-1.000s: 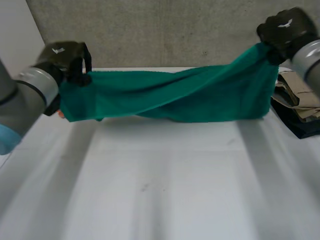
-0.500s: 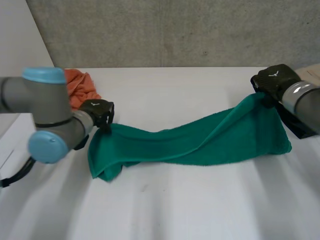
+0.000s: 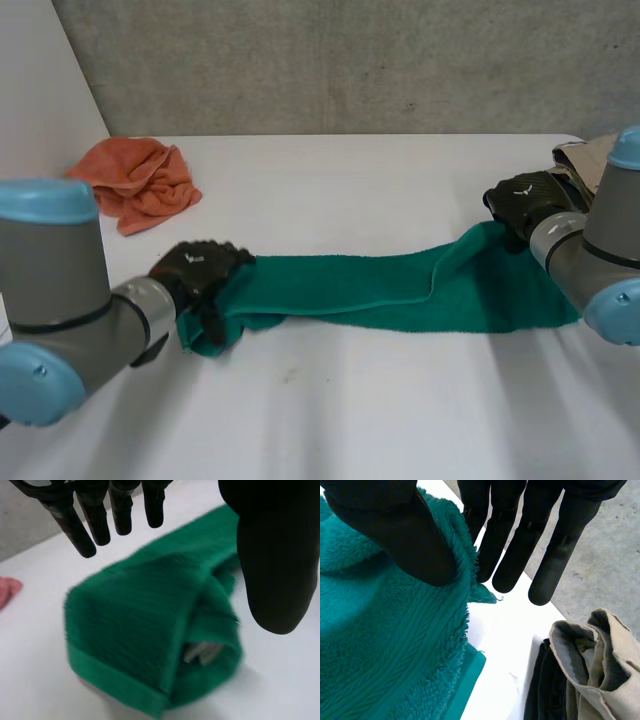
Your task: Fold the laundry.
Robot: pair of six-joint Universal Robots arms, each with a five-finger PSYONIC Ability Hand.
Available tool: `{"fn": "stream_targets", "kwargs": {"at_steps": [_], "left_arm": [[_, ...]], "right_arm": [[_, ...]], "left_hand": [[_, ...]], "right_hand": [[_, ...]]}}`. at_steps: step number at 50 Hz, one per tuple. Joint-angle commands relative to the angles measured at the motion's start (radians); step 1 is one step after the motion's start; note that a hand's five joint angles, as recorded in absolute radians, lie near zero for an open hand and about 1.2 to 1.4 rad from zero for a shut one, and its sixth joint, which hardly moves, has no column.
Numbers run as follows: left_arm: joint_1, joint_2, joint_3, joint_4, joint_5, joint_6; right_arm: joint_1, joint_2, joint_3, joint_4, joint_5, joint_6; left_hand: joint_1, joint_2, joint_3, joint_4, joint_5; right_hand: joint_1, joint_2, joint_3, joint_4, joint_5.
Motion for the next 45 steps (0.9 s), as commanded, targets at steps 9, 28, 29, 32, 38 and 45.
{"fn": "stream_targets", "kwargs": {"at_steps": [9, 28, 29, 32, 38, 45], "left_arm": [[-0.032, -0.154, 0.151, 0.001, -0.010, -0.008], [-0.075, -0.327, 0.445, -0.062, -0.081, -0.007], [-0.074, -0.345, 0.491, -0.065, -0.084, -0.001], [-0.072, -0.372, 0.574, -0.064, -0.087, 0.004], [-0.040, -0.428, 0.906, 0.033, -0.032, 0.090], [-0.022, -0.326, 1.073, 0.407, -0.003, 0.084]], "right_arm": [[-0.010, 0.004, 0.040, -0.001, -0.028, -0.033], [-0.017, 0.039, 0.008, -0.018, -0.054, -0.081], [-0.014, 0.047, -0.015, -0.030, -0.058, -0.085], [-0.004, 0.062, -0.061, -0.070, -0.063, -0.082], [0.032, 0.101, -0.279, -0.334, -0.025, 0.003], [0.039, 0.061, -0.449, -0.849, 0.167, 0.221]], "left_hand": [[0.332, 0.306, 0.313, 0.321, 0.300], [1.141, 1.115, 1.122, 1.130, 1.109], [1.200, 1.174, 1.181, 1.189, 1.168], [1.200, 1.175, 1.182, 1.190, 1.168], [1.200, 1.175, 1.182, 1.190, 1.168], [1.200, 1.175, 1.182, 1.190, 1.168]], "right_hand": [[0.298, 0.224, 0.205, 0.199, 0.210], [0.298, 0.224, 0.205, 0.199, 0.210], [0.298, 0.224, 0.205, 0.199, 0.210], [0.298, 0.224, 0.205, 0.199, 0.210], [0.298, 0.224, 0.205, 0.199, 0.210], [0.298, 0.224, 0.205, 0.199, 0.210]]}}
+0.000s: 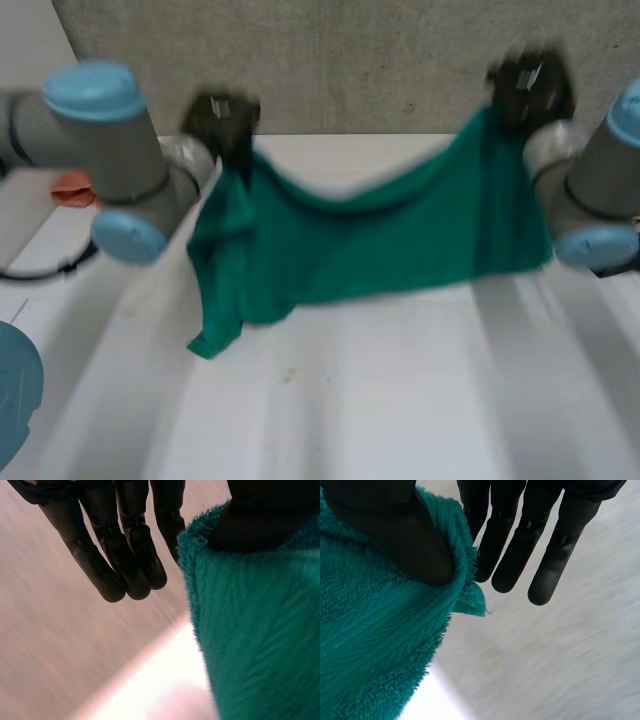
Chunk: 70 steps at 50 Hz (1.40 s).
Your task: Fold the laundry.
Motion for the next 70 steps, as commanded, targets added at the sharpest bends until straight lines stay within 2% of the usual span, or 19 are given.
{"fn": "stream_targets", "kwargs": {"at_steps": [1, 2, 6, 13, 17, 25, 33, 36, 38, 43, 45, 53, 55, 59, 60, 65, 69, 70], "left_arm": [[0.024, 0.112, 0.145, 0.397, 0.031, -0.009], [0.033, 0.147, 0.118, 0.491, 0.025, -0.038], [0.067, 0.212, 0.017, 0.574, 0.033, -0.107], [0.099, 0.264, -0.200, 0.554, 0.086, -0.135], [0.112, 0.290, -0.398, 0.534, 0.128, -0.133], [0.139, 0.219, -0.755, 0.543, 0.175, -0.084], [0.173, 0.088, -0.823, 0.513, 0.169, 0.031], [0.178, 0.076, -0.821, 0.489, 0.165, 0.063], [0.184, 0.076, -0.818, 0.476, 0.157, 0.088], [0.188, 0.088, -0.820, 0.480, 0.125, 0.112], [0.191, 0.089, -0.820, 0.480, 0.100, 0.118], [0.239, 0.115, -0.869, 0.477, 0.062, 0.210], [0.245, 0.128, -0.884, 0.479, 0.070, 0.221], [0.257, 0.172, -0.919, 0.473, 0.105, 0.230], [0.257, 0.203, -0.942, 0.463, 0.113, 0.230], [0.257, 0.358, -1.019, 0.381, 0.119, 0.221], [0.254, 0.520, -1.036, 0.263, 0.123, 0.218], [0.254, 0.581, -1.035, 0.186, 0.126, 0.216]], "right_arm": [[0.007, -0.034, -0.169, -0.501, 0.182, 0.196], [0.010, -0.037, -0.181, -0.547, 0.187, 0.195], [0.013, -0.033, -0.209, -0.467, 0.138, 0.186], [0.024, -0.045, -0.122, -0.236, 0.047, 0.179], [0.024, -0.049, -0.025, -0.118, 0.013, 0.175], [0.012, 0.001, 0.199, 0.037, -0.062, 0.072], [-0.013, 0.073, 0.306, 0.106, -0.086, -0.044], [-0.028, 0.069, 0.320, 0.123, -0.089, -0.043], [-0.037, 0.053, 0.326, 0.135, -0.091, -0.028], [-0.050, 0.024, 0.334, 0.164, -0.085, 0.015], [-0.057, 0.018, 0.334, 0.172, -0.083, 0.031], [-0.082, 0.023, 0.323, 0.207, -0.088, 0.028], [-0.084, 0.023, 0.322, 0.212, -0.089, 0.026], [-0.082, 0.017, 0.322, 0.229, -0.091, 0.023], [-0.079, 0.010, 0.322, 0.239, -0.093, 0.023], [-0.088, -0.060, 0.316, 0.320, -0.103, 0.006], [-0.119, -0.160, 0.276, 0.484, -0.114, -0.067], [-0.129, -0.193, 0.242, 0.579, -0.112, -0.119]], "left_hand": [[0.229, 0.200, 0.210, 0.201, 0.241], [0.229, 0.200, 0.210, 0.201, 0.241], [0.229, 0.200, 0.210, 0.201, 0.241], [0.229, 0.200, 0.210, 0.201, 0.241], [0.229, 0.200, 0.210, 0.201, 0.241], [0.229, 0.200, 0.210, 0.201, 0.241], [0.229, 0.200, 0.210, 0.201, 0.241], [0.229, 0.200, 0.210, 0.201, 0.241], [0.054, 0.025, 0.035, 0.026, 0.066], [-0.026, -0.055, -0.045, -0.054, -0.014], [-0.173, -0.201, -0.191, -0.200, -0.160], [-0.282, -0.310, -0.300, -0.309, -0.269], [-0.261, -0.290, -0.280, -0.289, -0.249], [0.178, 0.149, 0.159, 0.150, 0.190], [0.228, 0.200, 0.210, 0.201, 0.241], [0.229, 0.200, 0.210, 0.201, 0.241], [0.229, 0.200, 0.210, 0.201, 0.241], [0.229, 0.200, 0.210, 0.201, 0.241]], "right_hand": [[0.298, 0.224, 0.202, 0.199, 0.210], [0.298, 0.224, 0.202, 0.199, 0.210], [0.298, 0.224, 0.202, 0.199, 0.210], [0.298, 0.224, 0.202, 0.199, 0.210], [0.298, 0.224, 0.202, 0.199, 0.210], [0.298, 0.224, 0.202, 0.199, 0.210], [0.298, 0.224, 0.202, 0.199, 0.210], [0.298, 0.224, 0.202, 0.199, 0.210], [0.298, 0.224, 0.202, 0.199, 0.210], [0.298, 0.224, 0.202, 0.199, 0.210], [0.298, 0.224, 0.202, 0.199, 0.210], [0.298, 0.224, 0.202, 0.199, 0.210], [0.298, 0.224, 0.202, 0.199, 0.210], [0.298, 0.224, 0.202, 0.199, 0.210], [0.298, 0.224, 0.202, 0.199, 0.210], [0.298, 0.224, 0.202, 0.199, 0.210], [0.298, 0.224, 0.202, 0.199, 0.210], [0.298, 0.224, 0.202, 0.199, 0.210]]}}
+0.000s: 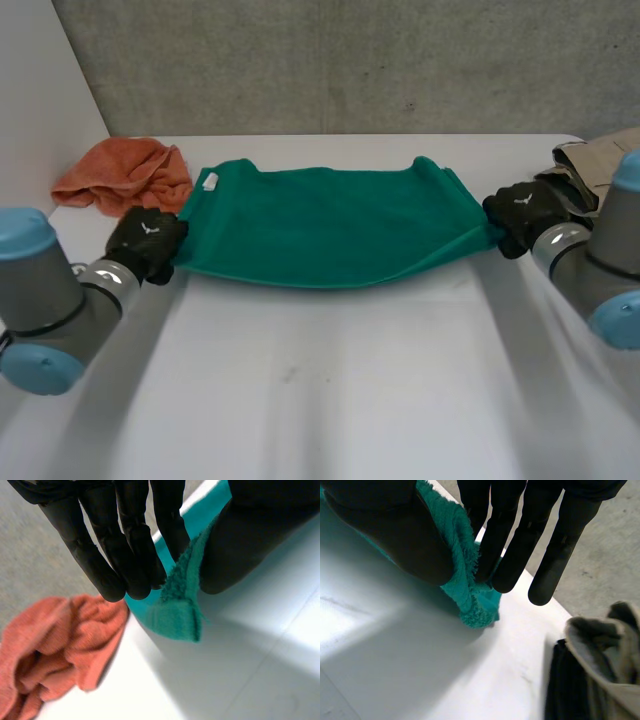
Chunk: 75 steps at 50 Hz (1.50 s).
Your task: Fold the laundry.
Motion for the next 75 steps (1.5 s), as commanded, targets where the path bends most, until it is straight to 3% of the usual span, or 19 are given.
{"fn": "stream_targets", "kwargs": {"at_steps": [1, 5, 8, 12, 22, 26, 30, 31, 36, 39, 42, 50, 61, 65, 69, 75], "left_arm": [[-0.005, 0.280, -0.033, -0.252, 0.010, -0.005], [-0.006, 0.403, 0.041, -0.529, 0.003, 0.010], [-0.009, 0.399, 0.104, -0.695, -0.003, 0.034], [-0.018, 0.315, 0.165, -0.820, -0.014, 0.065], [-0.072, -0.126, 0.534, -0.736, -0.114, 0.084], [-0.091, -0.213, 0.800, -0.653, -0.142, 0.065], [-0.100, -0.212, 0.987, -0.436, -0.165, -0.008], [-0.098, -0.189, 1.003, -0.313, -0.181, -0.048], [-0.098, -0.114, 0.945, 0.048, -0.186, -0.165], [-0.094, -0.082, 0.876, 0.143, -0.157, -0.182], [-0.083, -0.069, 0.839, 0.146, -0.146, -0.186], [-0.048, -0.060, 0.670, 0.126, -0.145, -0.186], [-0.066, -0.137, 0.348, 0.136, -0.037, -0.171], [-0.064, -0.155, 0.254, 0.108, -0.034, -0.127], [-0.063, -0.112, 0.167, -0.031, -0.071, -0.073], [-0.064, 0.067, 0.029, -0.346, -0.158, -0.010]], "right_arm": [[-0.047, -0.161, -0.091, 0.326, -0.011, -0.150], [-0.084, -0.227, -0.223, 0.637, -0.002, -0.259], [-0.092, -0.227, -0.280, 0.805, -0.005, -0.308], [-0.082, -0.187, -0.285, 0.879, -0.003, -0.366], [-0.013, 0.061, -0.415, 0.766, 0.047, -0.454], [0.022, 0.125, -0.589, 0.591, 0.063, -0.378], [0.037, 0.122, -0.708, 0.283, 0.087, -0.201], [0.034, 0.099, -0.709, 0.135, 0.101, -0.119], [0.019, 0.004, -0.593, -0.323, 0.115, 0.089], [0.016, -0.020, -0.510, -0.528, 0.100, 0.121], [0.020, -0.021, -0.472, -0.554, 0.078, 0.118], [0.062, 0.040, -0.459, -0.420, 0.008, 0.118], [0.099, 0.206, -0.401, -0.235, -0.037, 0.098], [0.086, 0.256, -0.367, -0.155, -0.034, 0.046], [0.062, 0.249, -0.317, -0.063, -0.017, -0.032], [0.033, 0.090, -0.174, 0.152, 0.020, -0.150]], "left_hand": [[0.231, 0.199, 0.206, 0.201, 0.234], [0.231, 0.199, 0.206, 0.201, 0.234], [0.231, 0.199, 0.206, 0.201, 0.234], [0.231, 0.199, 0.206, 0.201, 0.234], [0.231, 0.199, 0.206, 0.201, 0.234], [0.231, 0.199, 0.206, 0.201, 0.234], [0.231, 0.199, 0.206, 0.201, 0.234], [0.231, 0.199, 0.206, 0.201, 0.234], [0.231, 0.199, 0.206, 0.201, 0.234], [0.231, 0.199, 0.206, 0.201, 0.234], [0.231, 0.199, 0.206, 0.201, 0.234], [0.231, 0.199, 0.206, 0.201, 0.234], [0.231, 0.199, 0.206, 0.201, 0.234], [0.231, 0.199, 0.206, 0.201, 0.234], [0.231, 0.199, 0.206, 0.201, 0.234], [0.231, 0.199, 0.206, 0.201, 0.234]], "right_hand": [[0.298, 0.224, 0.202, 0.196, 0.205], [0.298, 0.224, 0.202, 0.196, 0.205], [0.298, 0.224, 0.202, 0.196, 0.205], [0.298, 0.224, 0.202, 0.196, 0.205], [0.298, 0.224, 0.202, 0.196, 0.205], [0.298, 0.224, 0.202, 0.196, 0.205], [0.298, 0.224, 0.202, 0.196, 0.205], [0.298, 0.224, 0.202, 0.196, 0.205], [0.298, 0.224, 0.202, 0.196, 0.205], [0.298, 0.224, 0.202, 0.196, 0.205], [0.298, 0.224, 0.202, 0.196, 0.205], [0.298, 0.224, 0.202, 0.196, 0.205], [0.298, 0.224, 0.202, 0.196, 0.205], [0.298, 0.224, 0.202, 0.196, 0.205], [0.298, 0.224, 0.202, 0.196, 0.205], [0.298, 0.224, 0.202, 0.196, 0.205]]}}
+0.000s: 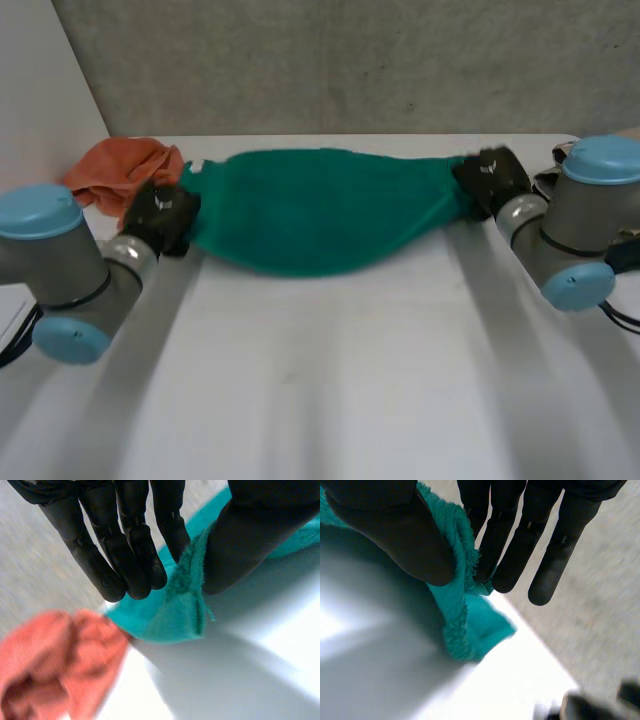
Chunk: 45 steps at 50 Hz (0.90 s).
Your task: Fold the laundry.
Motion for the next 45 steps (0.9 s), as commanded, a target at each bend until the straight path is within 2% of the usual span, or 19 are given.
{"fn": "stream_targets", "kwargs": {"at_steps": [1, 5, 6, 9, 12, 19, 28, 34, 45], "left_arm": [[-0.002, 0.193, -0.147, -0.337, -0.083, 0.074], [0.003, 0.302, -0.231, -0.518, -0.069, 0.162], [0.006, 0.336, -0.254, -0.581, -0.062, 0.210], [0.011, 0.362, -0.273, -0.669, -0.039, 0.297], [0.009, 0.347, -0.238, -0.675, -0.025, 0.340], [-0.002, 0.206, -0.052, -0.594, -0.031, 0.337], [-0.055, -0.090, 0.316, -0.366, -0.039, 0.269], [-0.074, -0.272, 0.546, -0.301, -0.040, 0.261], [-0.089, -0.497, 0.879, -0.321, -0.069, 0.264]], "right_arm": [[-0.039, -0.169, 0.149, 0.227, 0.042, -0.133], [-0.078, -0.268, 0.212, 0.405, 0.046, -0.246], [-0.094, -0.291, 0.228, 0.497, 0.045, -0.321], [-0.114, -0.312, 0.233, 0.644, 0.037, -0.426], [-0.115, -0.303, 0.218, 0.706, 0.029, -0.438], [-0.113, -0.239, 0.167, 0.581, 0.028, -0.340], [-0.066, -0.136, 0.147, 0.153, 0.048, -0.202], [-0.032, -0.044, 0.094, -0.051, 0.092, -0.205], [-0.007, 0.137, -0.121, -0.055, 0.158, -0.240]], "left_hand": [[0.231, 0.197, 0.205, 0.197, 0.234], [0.231, 0.197, 0.205, 0.197, 0.234], [0.231, 0.197, 0.205, 0.197, 0.234], [0.231, 0.197, 0.205, 0.197, 0.234], [0.231, 0.197, 0.205, 0.197, 0.234], [0.231, 0.197, 0.205, 0.197, 0.234], [0.231, 0.197, 0.205, 0.197, 0.234], [0.231, 0.197, 0.205, 0.197, 0.234], [0.231, 0.197, 0.205, 0.197, 0.234]], "right_hand": [[0.298, 0.224, 0.202, 0.196, 0.202], [0.298, 0.224, 0.202, 0.196, 0.202], [0.298, 0.224, 0.202, 0.196, 0.202], [0.298, 0.224, 0.202, 0.196, 0.202], [0.298, 0.224, 0.202, 0.196, 0.202], [0.298, 0.224, 0.202, 0.196, 0.202], [0.298, 0.224, 0.202, 0.196, 0.202], [0.298, 0.224, 0.202, 0.196, 0.202], [0.298, 0.224, 0.202, 0.196, 0.202]]}}
